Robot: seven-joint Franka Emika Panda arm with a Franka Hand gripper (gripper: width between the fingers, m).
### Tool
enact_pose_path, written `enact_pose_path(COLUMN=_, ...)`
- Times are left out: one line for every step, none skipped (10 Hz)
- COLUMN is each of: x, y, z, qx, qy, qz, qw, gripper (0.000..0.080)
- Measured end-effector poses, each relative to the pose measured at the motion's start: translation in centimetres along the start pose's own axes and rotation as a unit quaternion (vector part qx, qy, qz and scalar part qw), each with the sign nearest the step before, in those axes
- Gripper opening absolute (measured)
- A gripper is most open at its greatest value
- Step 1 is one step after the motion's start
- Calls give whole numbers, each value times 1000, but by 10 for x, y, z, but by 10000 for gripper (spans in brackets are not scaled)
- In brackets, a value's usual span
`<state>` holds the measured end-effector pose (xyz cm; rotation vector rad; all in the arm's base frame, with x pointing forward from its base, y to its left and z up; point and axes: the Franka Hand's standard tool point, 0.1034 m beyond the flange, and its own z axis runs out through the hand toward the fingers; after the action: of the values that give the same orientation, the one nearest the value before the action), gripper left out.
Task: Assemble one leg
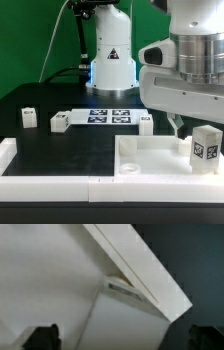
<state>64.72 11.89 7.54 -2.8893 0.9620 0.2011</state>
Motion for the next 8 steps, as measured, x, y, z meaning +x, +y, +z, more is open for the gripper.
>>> enact_pose_path(x=-1, y=-1, z=0, qx=-7, qy=4, qz=-70, qw=997, gripper=649)
enact_pose_path(x=-2, y=-2, z=1, qx=-9, qy=6, qz=-133, qw=991, gripper=649)
enact_pose_path(x=-4, y=-4, z=1, qx=-13, qy=7, qz=-191, qw=981, gripper=649)
enact_pose_path(x=-5, y=-5, z=1, qx=-21, qy=10, qz=-241, qw=970, gripper=649)
enact_pose_path(x=-4, y=-5, z=1, qx=-31, qy=17, qz=-309, qw=951, gripper=649)
enact_pose_path(x=-1, y=-5, z=0, qx=-32, qy=21, qz=-352, qw=935, gripper=649)
enact_pose_path(x=0, y=-4, z=0, qx=-35, qy=20, qz=-399, qw=916, gripper=649)
enact_pose_path(x=1, y=-3, z=-1, qx=-35, qy=20, qz=-415, qw=909, gripper=649)
